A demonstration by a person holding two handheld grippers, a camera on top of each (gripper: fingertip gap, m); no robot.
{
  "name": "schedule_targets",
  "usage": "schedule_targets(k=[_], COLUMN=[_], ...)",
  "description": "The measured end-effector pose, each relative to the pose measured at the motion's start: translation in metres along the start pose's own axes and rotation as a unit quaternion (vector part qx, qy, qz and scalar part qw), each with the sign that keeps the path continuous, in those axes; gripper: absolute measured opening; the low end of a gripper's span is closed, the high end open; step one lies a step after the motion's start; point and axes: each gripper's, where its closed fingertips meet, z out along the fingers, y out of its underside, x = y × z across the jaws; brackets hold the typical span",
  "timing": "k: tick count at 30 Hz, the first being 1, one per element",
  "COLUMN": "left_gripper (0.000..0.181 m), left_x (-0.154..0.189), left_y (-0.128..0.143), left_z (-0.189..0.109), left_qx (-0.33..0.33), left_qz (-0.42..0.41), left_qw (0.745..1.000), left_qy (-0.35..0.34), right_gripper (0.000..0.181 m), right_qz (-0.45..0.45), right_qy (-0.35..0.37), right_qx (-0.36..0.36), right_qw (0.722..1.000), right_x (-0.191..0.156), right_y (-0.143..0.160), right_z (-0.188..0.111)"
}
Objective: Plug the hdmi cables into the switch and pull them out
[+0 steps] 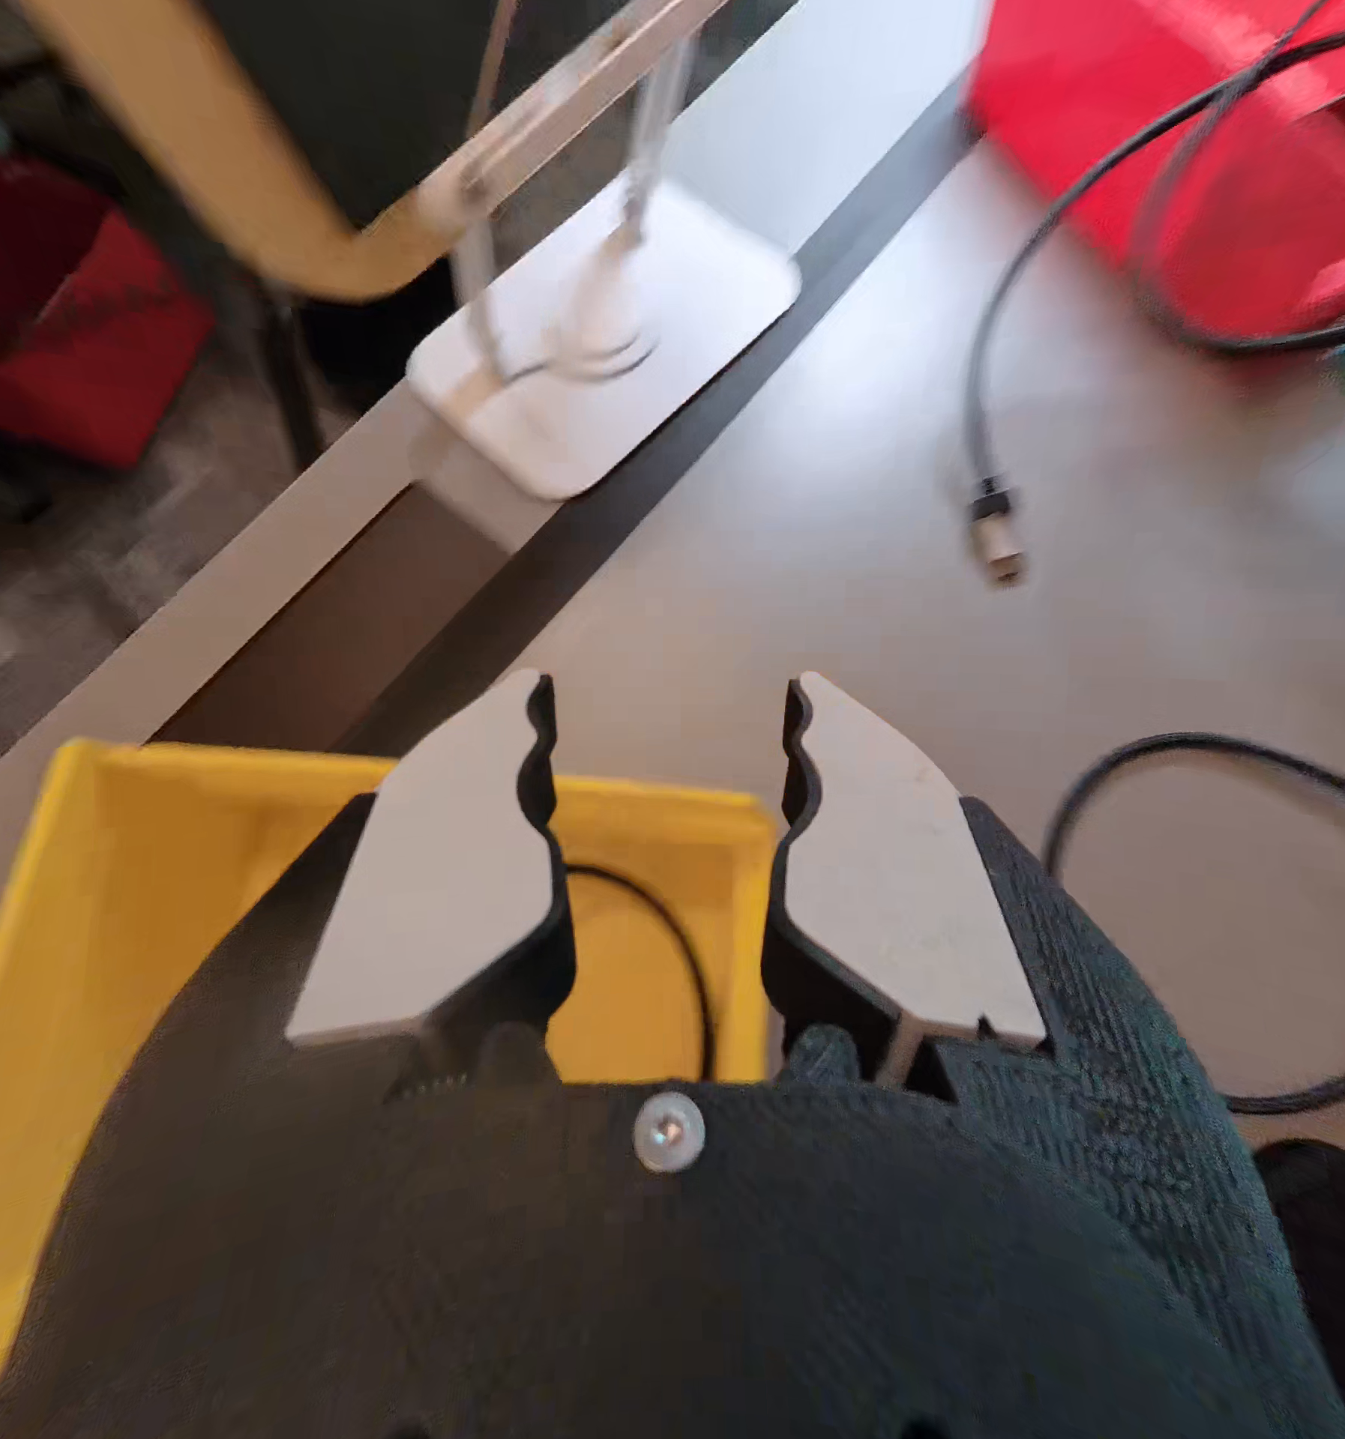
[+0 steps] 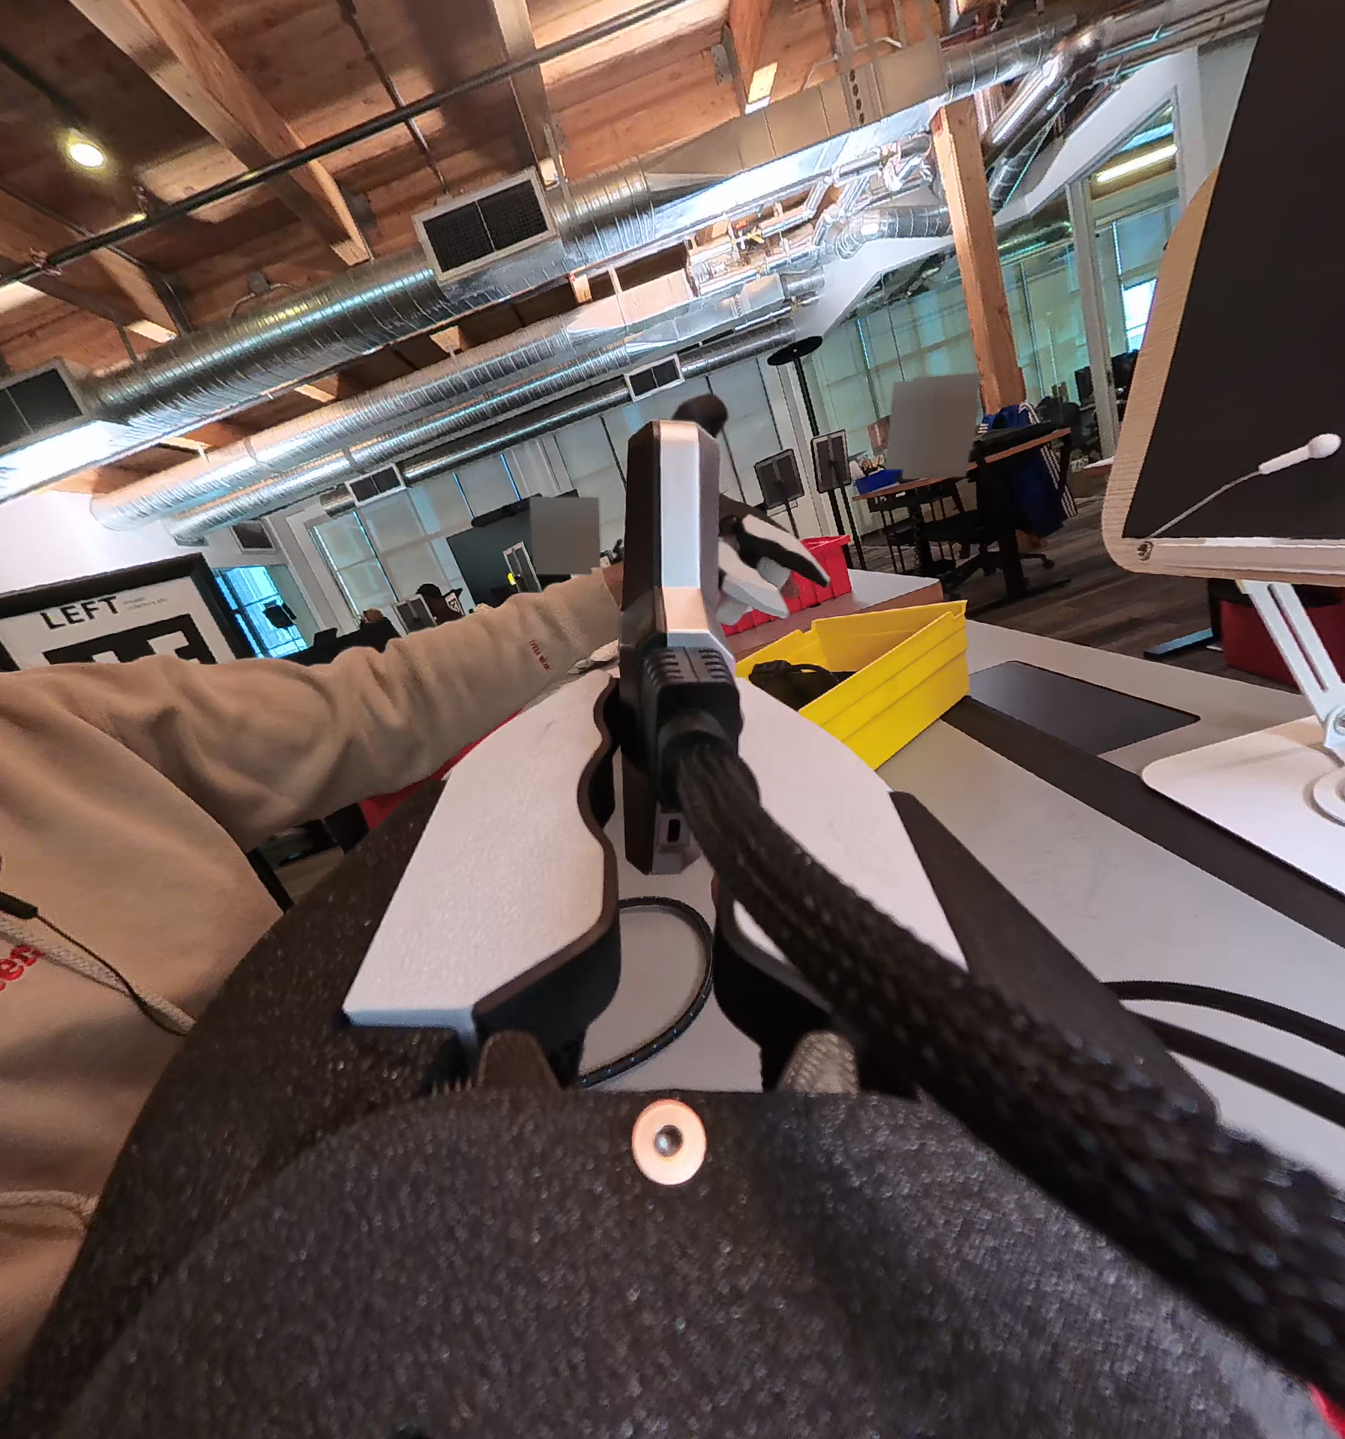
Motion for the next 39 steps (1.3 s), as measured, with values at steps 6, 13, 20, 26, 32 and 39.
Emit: schedule_targets(k=[6, 13, 20, 26, 32, 39], left_gripper=[0.015, 0.0, 0.017, 0.033, 0.035, 0.033], left_x=[0.12, 0.231, 0.307, 0.347, 0.355, 0.352], left_y=[-0.015, 0.042, 0.088, 0.106, 0.127, 0.134], left_z=[0.014, 0.049, 0.07, 0.082, 0.089, 0.09], left_qx=[0.075, 0.038, -0.031, -0.058, -0.102, -0.158], left_qz=[0.073, 0.12, 0.225, 0.309, 0.379, 0.451], left_qw=[0.986, 0.947, 0.892, 0.85, 0.809, 0.752], left_qy=[0.127, 0.294, 0.392, 0.422, 0.437, 0.454], right_gripper=[0.023, 0.023, 0.023, 0.023, 0.023, 0.022], right_qz=[-0.006, -0.005, -0.015, -0.021, -0.02, -0.015], right_qy=[-0.014, -0.032, -0.069, -0.112, -0.138, -0.192], right_qx=[0.004, 0.03, 0.029, 0.019, 0.031, 0.03], right_qw=[1.0, 0.999, 0.997, 0.993, 0.99, 0.981], right_x=[-0.009, -0.015, -0.026, -0.039, -0.044, -0.055], right_y=[-0.003, -0.014, -0.015, -0.01, -0.011, -0.003], right_z=[0.001, -0.007, -0.02, -0.027, -0.036, -0.041])
